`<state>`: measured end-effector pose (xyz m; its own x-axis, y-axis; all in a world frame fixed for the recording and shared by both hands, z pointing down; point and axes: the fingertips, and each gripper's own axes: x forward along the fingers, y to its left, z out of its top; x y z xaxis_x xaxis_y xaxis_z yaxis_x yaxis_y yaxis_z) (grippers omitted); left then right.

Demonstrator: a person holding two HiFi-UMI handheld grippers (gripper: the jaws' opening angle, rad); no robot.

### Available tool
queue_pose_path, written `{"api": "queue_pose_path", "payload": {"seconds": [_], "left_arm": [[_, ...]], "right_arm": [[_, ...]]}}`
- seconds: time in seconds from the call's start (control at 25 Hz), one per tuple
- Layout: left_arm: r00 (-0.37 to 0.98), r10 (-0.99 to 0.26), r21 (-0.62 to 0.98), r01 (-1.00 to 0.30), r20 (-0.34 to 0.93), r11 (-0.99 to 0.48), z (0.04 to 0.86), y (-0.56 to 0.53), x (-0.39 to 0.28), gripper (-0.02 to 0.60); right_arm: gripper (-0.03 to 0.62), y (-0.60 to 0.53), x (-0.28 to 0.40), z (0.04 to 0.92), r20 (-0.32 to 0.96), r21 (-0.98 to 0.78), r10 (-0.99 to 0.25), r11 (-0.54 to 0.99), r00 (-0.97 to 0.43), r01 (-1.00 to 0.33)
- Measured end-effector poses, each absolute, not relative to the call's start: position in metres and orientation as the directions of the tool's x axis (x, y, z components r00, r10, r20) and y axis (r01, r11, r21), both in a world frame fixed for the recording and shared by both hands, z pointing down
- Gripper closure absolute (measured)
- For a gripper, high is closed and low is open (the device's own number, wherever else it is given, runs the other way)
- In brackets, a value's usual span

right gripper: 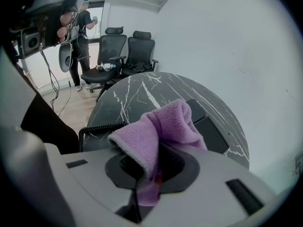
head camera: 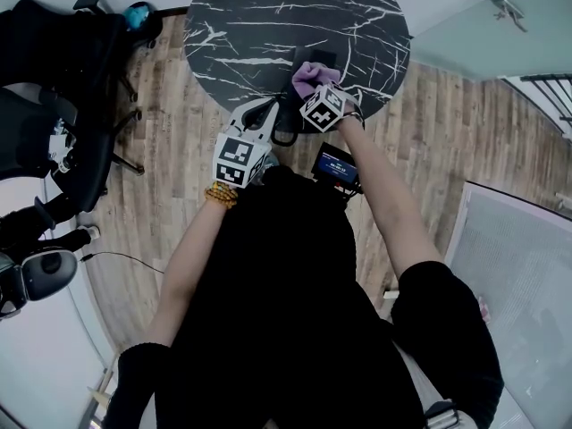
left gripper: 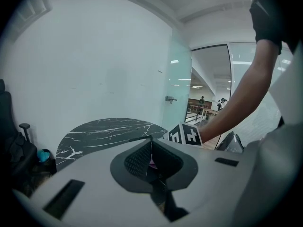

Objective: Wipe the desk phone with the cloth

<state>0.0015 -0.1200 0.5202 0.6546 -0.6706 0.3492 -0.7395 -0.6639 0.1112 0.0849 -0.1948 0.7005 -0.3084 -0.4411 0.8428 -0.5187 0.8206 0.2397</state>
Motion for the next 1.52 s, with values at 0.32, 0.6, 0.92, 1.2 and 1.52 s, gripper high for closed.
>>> {"api": "queue_pose_path", "payload": {"seconds": [0.32, 0.6, 0.92, 1.2, 1.52], "left_arm": [[0.656, -0.666, 0.114, -0.738, 0.355, -0.665, 0.523, -0.121, 0.000, 0.567], [0.657, -0.666, 0.114, -0.737, 0.353, -0.666, 0.523, -0.122, 0.000, 0.566], [0.660, -0.661, 0.117, -0.734, 0.357, -0.669, 0.524, -0.122, 0.003, 0.566], [0.657, -0.663, 0.123, -0.737, 0.358, -0.664, 0.525, -0.121, 0.005, 0.566], [0.667, -0.653, 0.139, -0.730, 0.360, -0.669, 0.528, -0.120, 0.013, 0.568]], "right_arm": [[0.536, -0.191, 0.084, 0.703, 0.836, 0.224, -0.447, 0.808, -0.319, -0.544], [0.536, -0.183, 0.082, 0.706, 0.839, 0.200, -0.432, 0.810, -0.330, -0.552], [0.536, -0.172, 0.080, 0.712, 0.854, 0.164, -0.389, 0.831, -0.344, -0.532], [0.536, -0.161, 0.078, 0.716, 0.865, 0.138, -0.354, 0.850, -0.356, -0.509], [0.536, -0.147, 0.077, 0.722, 0.881, 0.056, -0.276, 0.867, -0.384, -0.495]]}}
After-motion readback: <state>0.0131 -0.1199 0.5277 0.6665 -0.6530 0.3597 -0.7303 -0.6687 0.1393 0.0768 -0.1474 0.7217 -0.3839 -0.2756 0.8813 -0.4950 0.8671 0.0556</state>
